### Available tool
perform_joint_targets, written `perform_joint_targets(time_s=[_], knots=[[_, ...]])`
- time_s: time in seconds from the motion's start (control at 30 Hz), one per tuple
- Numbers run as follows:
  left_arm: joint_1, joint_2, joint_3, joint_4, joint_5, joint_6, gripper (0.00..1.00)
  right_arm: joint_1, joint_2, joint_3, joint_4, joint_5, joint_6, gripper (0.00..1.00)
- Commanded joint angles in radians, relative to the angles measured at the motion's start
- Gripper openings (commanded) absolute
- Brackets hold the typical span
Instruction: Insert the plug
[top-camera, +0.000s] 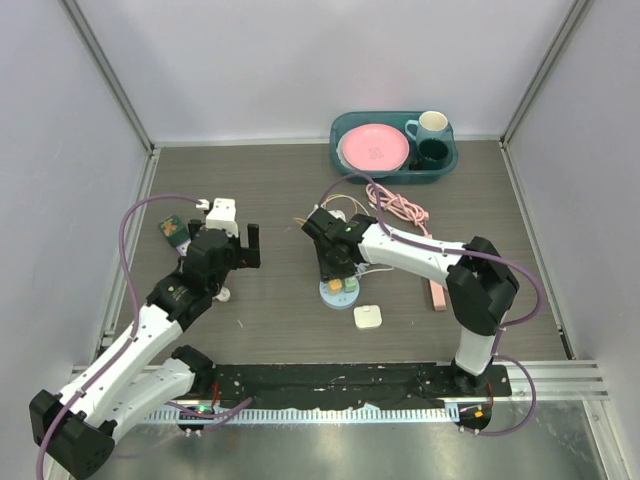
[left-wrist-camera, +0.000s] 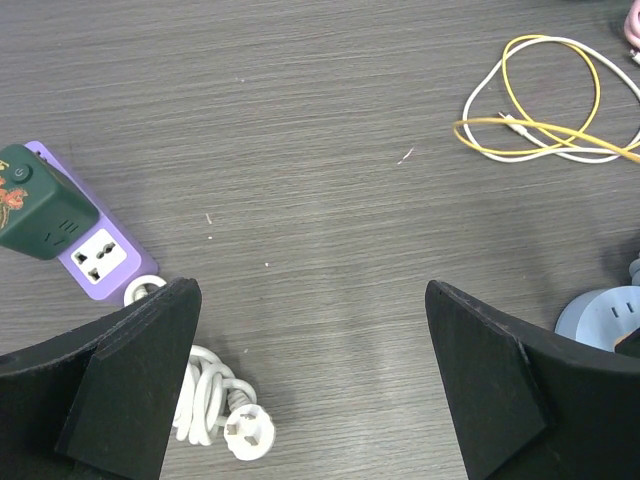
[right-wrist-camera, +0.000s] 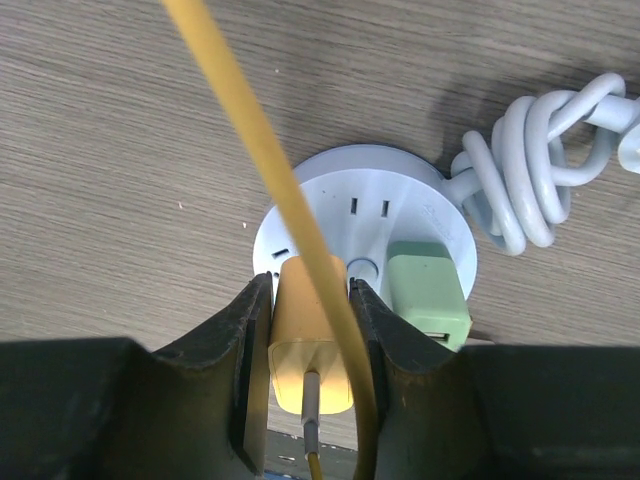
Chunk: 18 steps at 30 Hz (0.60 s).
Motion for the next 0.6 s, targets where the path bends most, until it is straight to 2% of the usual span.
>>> perform_joint_targets(time_s=[0.0,0.57], knots=[[0.004,-0.015,0.006,0.012,-0.024,-0.012,1.0,0.011,-0.029,-0.011,0.047,0.016,0.03,0.01],[0.004,-0.013,0.005,0.009,-0.038,-0.031,1.0,0.012,-0.058,-0.025,0.078,0.01,0.036,0.01]])
